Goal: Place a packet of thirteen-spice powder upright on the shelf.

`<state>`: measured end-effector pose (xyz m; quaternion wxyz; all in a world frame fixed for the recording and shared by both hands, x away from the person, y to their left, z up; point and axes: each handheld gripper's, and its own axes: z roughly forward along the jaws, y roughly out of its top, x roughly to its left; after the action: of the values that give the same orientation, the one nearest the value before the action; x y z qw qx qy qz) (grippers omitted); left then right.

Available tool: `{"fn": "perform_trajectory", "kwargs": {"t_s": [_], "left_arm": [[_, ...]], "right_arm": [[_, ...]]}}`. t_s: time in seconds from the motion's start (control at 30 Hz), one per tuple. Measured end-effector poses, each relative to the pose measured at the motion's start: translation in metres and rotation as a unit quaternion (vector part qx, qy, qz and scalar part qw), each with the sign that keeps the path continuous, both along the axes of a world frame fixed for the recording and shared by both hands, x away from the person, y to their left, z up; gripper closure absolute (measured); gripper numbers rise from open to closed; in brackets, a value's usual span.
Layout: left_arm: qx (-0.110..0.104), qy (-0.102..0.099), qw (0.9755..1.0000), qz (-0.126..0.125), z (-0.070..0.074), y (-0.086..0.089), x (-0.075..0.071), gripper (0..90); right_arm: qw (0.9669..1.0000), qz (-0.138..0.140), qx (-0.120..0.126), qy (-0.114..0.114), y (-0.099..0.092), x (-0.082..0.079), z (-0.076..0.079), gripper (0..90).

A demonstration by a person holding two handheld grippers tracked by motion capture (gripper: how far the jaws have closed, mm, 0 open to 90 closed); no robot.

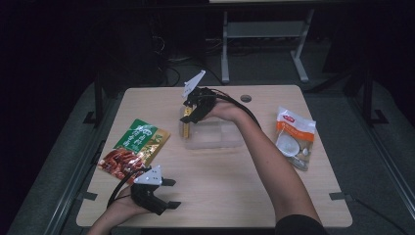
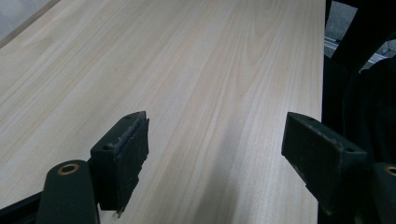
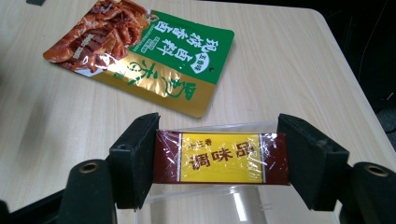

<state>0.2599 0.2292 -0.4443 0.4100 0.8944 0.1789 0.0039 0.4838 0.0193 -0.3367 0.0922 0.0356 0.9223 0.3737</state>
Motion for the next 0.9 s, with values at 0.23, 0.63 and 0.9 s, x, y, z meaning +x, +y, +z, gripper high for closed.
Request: {"fn": "perform_trajectory", "kwargs": {"t_s": [0.23, 0.63, 0.9], "left_arm": [[-0.004, 0.003, 1.0000, 0.002, 0.000, 0.000, 0.000, 22.6], [-0.003, 0.005, 1.0000, 0.002, -0.001, 0.000, 0.000, 22.6], [0.000, 0.007, 1.0000, 0.000, -0.002, 0.002, 0.001, 22.6]], "right_arm": [[0.9999, 0.003, -0.013, 0.003, 0.009, 0.001, -0.009, 31.3], [0.9993, -0.006, -0.035, 0.009, 0.015, 0.002, -0.016, 30.4], [0.9999, -0.010, -0.009, 0.009, 0.008, 0.000, -0.005, 29.6]]}}
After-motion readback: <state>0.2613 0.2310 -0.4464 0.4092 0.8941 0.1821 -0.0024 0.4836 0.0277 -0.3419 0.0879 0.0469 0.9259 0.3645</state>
